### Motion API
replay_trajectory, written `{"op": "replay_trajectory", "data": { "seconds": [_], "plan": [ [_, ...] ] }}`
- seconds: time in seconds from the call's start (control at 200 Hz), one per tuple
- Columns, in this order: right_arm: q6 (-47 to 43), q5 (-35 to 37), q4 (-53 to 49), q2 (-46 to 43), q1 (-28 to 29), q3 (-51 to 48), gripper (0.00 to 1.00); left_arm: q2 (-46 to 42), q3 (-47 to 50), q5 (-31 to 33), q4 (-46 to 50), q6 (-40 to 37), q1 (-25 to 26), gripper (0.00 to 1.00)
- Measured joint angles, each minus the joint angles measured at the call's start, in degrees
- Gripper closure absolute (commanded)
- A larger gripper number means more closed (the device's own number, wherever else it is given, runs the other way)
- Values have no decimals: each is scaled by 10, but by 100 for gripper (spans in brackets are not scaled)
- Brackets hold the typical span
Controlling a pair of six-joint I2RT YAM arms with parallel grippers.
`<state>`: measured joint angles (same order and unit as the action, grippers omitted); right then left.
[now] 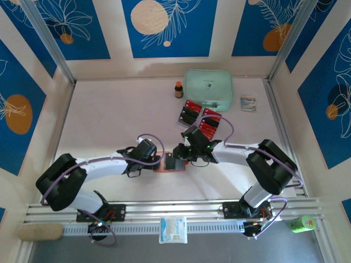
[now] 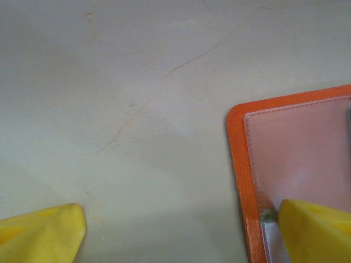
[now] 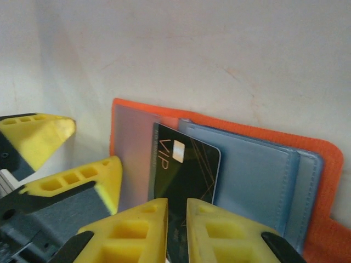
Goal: Put the credit cards into the card holder
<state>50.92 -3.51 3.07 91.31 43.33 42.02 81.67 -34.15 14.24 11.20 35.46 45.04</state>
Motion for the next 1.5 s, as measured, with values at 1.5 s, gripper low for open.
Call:
{"op": "replay_trajectory", "data": {
  "seconds": [1.5],
  "plan": [
    [-25, -12, -73, 87, 40, 91, 95, -21, 13, 0, -1, 17, 0, 6]
  ]
}}
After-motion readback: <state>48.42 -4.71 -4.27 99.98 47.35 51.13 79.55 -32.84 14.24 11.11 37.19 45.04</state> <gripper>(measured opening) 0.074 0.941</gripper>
